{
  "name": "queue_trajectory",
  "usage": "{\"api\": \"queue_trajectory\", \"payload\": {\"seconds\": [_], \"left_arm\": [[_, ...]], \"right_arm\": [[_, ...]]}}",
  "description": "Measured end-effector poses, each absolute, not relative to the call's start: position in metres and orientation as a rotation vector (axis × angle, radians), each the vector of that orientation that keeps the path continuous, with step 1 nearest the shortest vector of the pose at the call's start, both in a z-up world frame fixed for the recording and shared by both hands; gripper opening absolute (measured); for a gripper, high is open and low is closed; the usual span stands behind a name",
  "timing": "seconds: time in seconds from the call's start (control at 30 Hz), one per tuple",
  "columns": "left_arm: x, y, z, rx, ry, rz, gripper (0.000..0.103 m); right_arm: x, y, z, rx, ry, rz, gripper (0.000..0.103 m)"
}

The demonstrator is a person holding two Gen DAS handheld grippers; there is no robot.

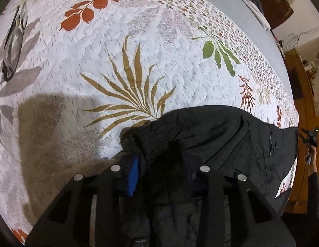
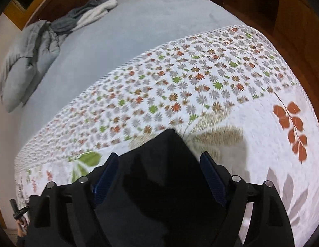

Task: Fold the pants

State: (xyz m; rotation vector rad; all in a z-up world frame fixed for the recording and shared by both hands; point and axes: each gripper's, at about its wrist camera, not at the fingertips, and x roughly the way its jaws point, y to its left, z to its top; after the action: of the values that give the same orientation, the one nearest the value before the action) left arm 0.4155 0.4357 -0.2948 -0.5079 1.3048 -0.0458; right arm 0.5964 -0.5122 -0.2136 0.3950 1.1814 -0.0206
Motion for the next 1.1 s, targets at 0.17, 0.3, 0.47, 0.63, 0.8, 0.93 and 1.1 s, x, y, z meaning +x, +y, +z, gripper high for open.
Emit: {"api": "queue_trajectory", "payload": {"seconds": [0.17, 0.3, 0.47, 0.63, 0.8, 0.93, 1.1], "left_arm": [[0.414, 0.437, -0.295, -0.522, 1.299, -0.036, 0.034], [0.416, 0.431, -0.291, -0.481, 1.306, 0.006, 0.029], [0.412, 0.424, -0.263, -0.448, 1.254, 0.077, 0.01], [0.394, 0.423, -0.215, -0.465, 1.143, 0.061, 0.01], [0.368, 0.413, -0.168, -0.464, 1.044, 0.029, 0.009], [0.333, 0.405, -0.13, -0.468, 0.933, -0.021, 0.009], [0.269, 0.399, -0.114, -0.471, 0.839, -0.076, 0.009]], "right_arm": [[0.613, -0.503, -0.235, 0.35, 1.223, -0.001, 0.082], [0.605, -0.507, -0.24, 0.352, 1.237, 0.0, 0.018], [0.572, -0.509, -0.2, 0.334, 1.126, 0.001, 0.012], [0.532, -0.515, -0.151, 0.343, 1.048, -0.019, 0.011], [0.478, -0.524, -0.092, 0.353, 0.955, -0.037, 0.01], [0.425, -0.531, -0.057, 0.352, 0.87, -0.03, 0.01], [0.34, -0.535, -0.052, 0.358, 0.784, -0.033, 0.01]]}}
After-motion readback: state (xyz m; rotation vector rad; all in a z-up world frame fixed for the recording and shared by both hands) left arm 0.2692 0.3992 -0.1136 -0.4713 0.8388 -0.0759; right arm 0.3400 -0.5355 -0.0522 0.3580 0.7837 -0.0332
